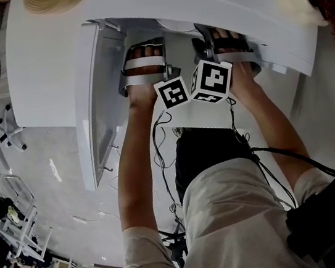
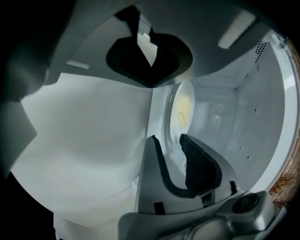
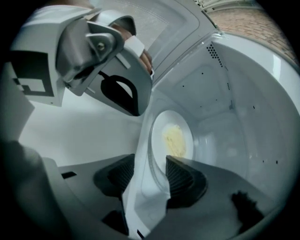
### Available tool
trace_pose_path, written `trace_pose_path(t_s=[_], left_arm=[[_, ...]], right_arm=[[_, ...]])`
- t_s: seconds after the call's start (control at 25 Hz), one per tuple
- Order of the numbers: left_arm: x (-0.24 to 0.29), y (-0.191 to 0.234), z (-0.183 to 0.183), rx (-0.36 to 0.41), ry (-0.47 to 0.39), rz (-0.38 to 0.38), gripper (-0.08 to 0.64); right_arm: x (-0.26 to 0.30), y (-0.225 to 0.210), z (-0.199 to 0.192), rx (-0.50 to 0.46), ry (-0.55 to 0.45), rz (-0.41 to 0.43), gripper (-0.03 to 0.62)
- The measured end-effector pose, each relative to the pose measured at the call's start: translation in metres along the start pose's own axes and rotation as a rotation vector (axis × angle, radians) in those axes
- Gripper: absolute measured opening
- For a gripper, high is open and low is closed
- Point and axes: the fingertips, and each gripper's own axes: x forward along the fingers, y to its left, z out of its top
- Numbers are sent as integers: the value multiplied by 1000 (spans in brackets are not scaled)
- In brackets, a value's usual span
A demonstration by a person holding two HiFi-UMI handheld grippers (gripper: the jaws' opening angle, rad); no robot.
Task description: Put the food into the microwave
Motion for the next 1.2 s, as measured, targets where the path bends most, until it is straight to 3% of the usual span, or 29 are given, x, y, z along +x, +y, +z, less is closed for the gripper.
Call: trace_pose_path(t_s=[0.4,0.44,0.56,0.64,1.2], left_arm=[[-12,-3,2,-10,-7,1,8],[-14,-3,3,-11,-7,2,6],[-21,-5,6,-15,-12,6,7],[-25,-6,9,-18,-16,9,7],[-76,-9,22,-18,-28,43,6]], right_arm=[[-17,9,4,-47,-51,-54,208],[-19,10,5,-54,-57,-60,188],[-26,12,5,-69,-81,-96,42],[-29,16,6,-67,-96,-105,9],[-65,44,11,-104,-135,-142,8]])
